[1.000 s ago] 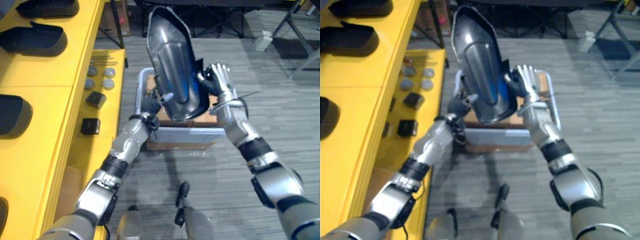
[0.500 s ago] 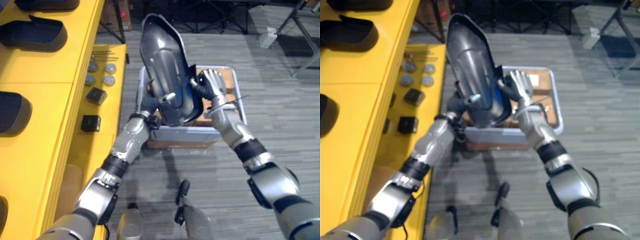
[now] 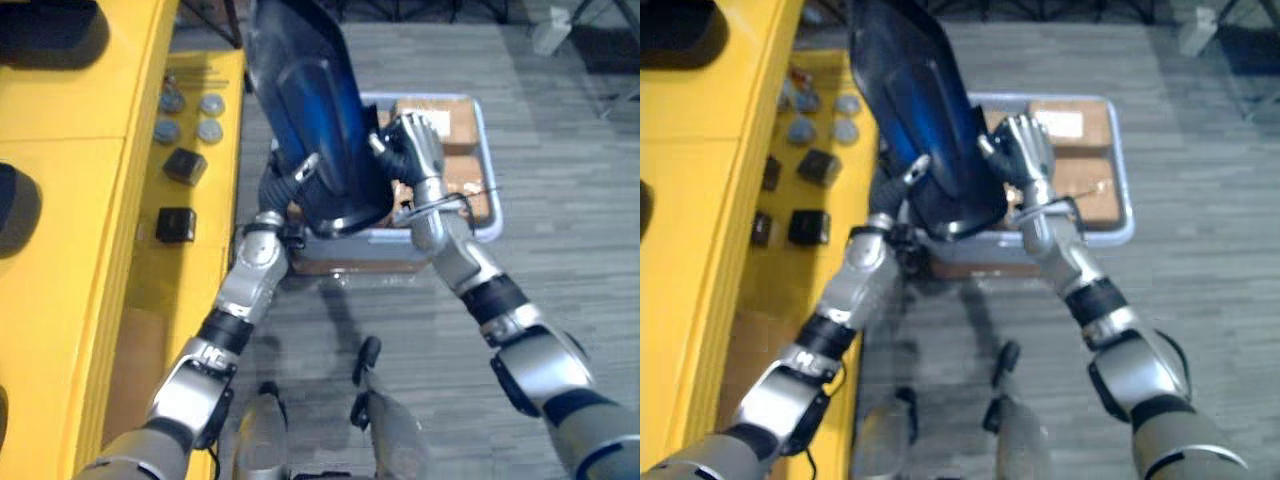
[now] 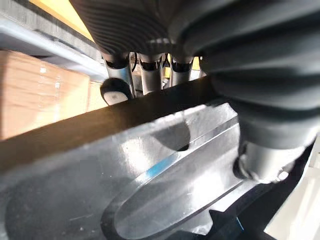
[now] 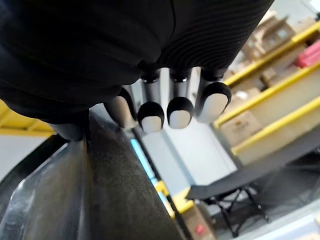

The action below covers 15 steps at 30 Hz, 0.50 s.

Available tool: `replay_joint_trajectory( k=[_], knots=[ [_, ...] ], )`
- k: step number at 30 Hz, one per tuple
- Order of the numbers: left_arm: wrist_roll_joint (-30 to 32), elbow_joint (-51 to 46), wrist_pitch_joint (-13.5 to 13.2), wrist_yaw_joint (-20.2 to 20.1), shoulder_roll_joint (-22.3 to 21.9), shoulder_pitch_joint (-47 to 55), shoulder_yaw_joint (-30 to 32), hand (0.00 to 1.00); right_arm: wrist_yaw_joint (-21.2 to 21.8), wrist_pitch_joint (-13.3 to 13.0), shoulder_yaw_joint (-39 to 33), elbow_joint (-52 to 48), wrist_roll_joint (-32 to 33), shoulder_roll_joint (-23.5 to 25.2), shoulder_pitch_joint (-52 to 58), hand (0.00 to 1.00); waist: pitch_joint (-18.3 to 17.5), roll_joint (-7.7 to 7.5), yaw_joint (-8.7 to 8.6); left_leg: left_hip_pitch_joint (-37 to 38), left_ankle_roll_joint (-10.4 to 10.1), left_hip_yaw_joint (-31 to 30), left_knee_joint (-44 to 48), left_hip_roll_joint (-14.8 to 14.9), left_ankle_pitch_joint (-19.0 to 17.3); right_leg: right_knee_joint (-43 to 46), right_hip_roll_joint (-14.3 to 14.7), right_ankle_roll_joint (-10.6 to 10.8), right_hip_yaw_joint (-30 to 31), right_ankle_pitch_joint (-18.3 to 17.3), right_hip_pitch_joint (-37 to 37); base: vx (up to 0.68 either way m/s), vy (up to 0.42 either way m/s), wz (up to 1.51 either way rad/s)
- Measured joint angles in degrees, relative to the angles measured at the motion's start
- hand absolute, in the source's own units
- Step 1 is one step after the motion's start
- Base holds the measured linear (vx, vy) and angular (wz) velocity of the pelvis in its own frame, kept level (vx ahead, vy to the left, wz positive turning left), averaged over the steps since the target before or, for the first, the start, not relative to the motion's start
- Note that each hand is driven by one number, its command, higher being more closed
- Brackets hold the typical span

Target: Walk over and take plastic housings, then place them on the shelf

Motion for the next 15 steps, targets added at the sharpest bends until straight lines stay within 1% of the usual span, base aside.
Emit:
replay_joint_trajectory(
  k=[2, 3, 4, 5, 9, 11, 12, 14, 15],
  knots=[
    [0.03, -0.31, -0.47, 1.24, -0.01, -0.86, 0.07, 1.0, -0.64, -0.46, -0.01, 0.0, 0.77, -0.02, -0.57, 1.0, 1.2, 0.2, -0.14, -0.46, -0.16, 0.01, 0.55, 0.21, -0.2, 0.02, 0.23, -1.06, 0.02, 0.95, -0.27, 0.04, -0.003, -0.04],
    [0.6, -0.31, -1.01, 2.13, -0.02, -1.55, 0.16, 1.0, -0.99, -0.57, -0.04, 0.0, 0.98, -0.02, -1.21, 1.0, 1.96, 0.33, -0.17, -0.55, -0.14, 0.06, 0.98, 0.33, -0.58, 0.02, 0.38, -1.06, 0.19, 0.96, -0.27, 0.02, 0.012, -0.06],
    [1.43, -0.31, -1.27, 2.42, -0.02, -1.77, 0.27, 1.0, -1.27, -0.59, -0.02, 0.0, 0.98, -0.01, -1.5, 0.0, 2.21, 0.38, -0.16, -0.67, -0.16, 0.13, 1.25, 0.41, -0.82, 0.02, 0.47, -1.07, 0.31, 0.96, -0.35, 0.02, 0.022, -0.07],
    [1.86, -0.42, -1.95, 3.28, -0.06, -2.15, 0.25, 1.0, -1.9, -0.97, -0.03, 0.0, 1.01, -0.01, -1.86, 0.0, 2.22, 0.4, -0.17, -1.47, -0.07, 0.16, 1.77, 0.49, -1.02, 0.22, 0.54, -1.07, 0.46, 1.02, -1.03, 0.02, 0.021, -0.05],
    [2.31, -0.6, -2.27, 6.19, -1.07, -2.33, 0.57, 1.0, -3.28, -3.51, 0.05, -0.1, 3.11, 0.93, -2.08, 0.0, 2.33, 0.48, -0.18, -1.85, -0.03, 0.17, 2.31, 0.37, -1.23, 0.36, 0.73, -1.1, 0.75, 1.02, -1.34, 0.02, 0.011, -0.02],
    [4.87, -1.16, -3.33, 8.46, -2.07, -2.3, 0.61, 1.0, -3.97, -4.7, 0.04, -0.14, 4.34, 0.94, -2.08, 0.0, 2.35, 0.5, -0.08, -1.83, -0.01, 0.17, 2.24, 0.28, -1.24, 0.36, 0.71, -1.11, 0.9, 1.02, -1.34, 0.0, 0.0, 0.0],
    [6.09, -1.48, -3.44, 9.29, -2.18, -2.23, 0.66, 1.0, -3.99, -4.75, 0.04, -0.31, 4.93, 0.94, -2.07, 0.0, 2.36, 0.51, -0.08, -1.8, 0.0, 0.18, 2.23, 0.25, -1.25, 0.38, 0.7, -1.11, 0.94, 1.02, -1.35, 0.0, 0.0, 0.0],
    [9.71, -3.38, -3.88, 13.16, -2.22, -1.94, 0.77, 1.0, -3.98, -5.12, 0.05, -1.84, 6.63, 0.96, -1.98, 0.0, 2.59, 0.92, -0.06, -1.5, 0.22, 0.3, 2.18, 0.07, -1.37, 0.59, 0.62, -1.12, 1.43, 1.0, -1.34, -0.01, 0.006, -0.04],
    [11.33, -4.1, -3.92, 14.34, -2.33, -1.79, 0.91, 1.0, -3.99, -5.38, 0.04, -2.21, 7.23, 0.97, -1.93, 0.0, 2.68, 1.08, -0.06, -1.39, 0.25, 0.36, 2.16, -0.01, -1.39, 0.67, 0.6, -1.12, 1.55, 1.0, -1.34, -0.03, -0.002, -0.05]
  ],
)
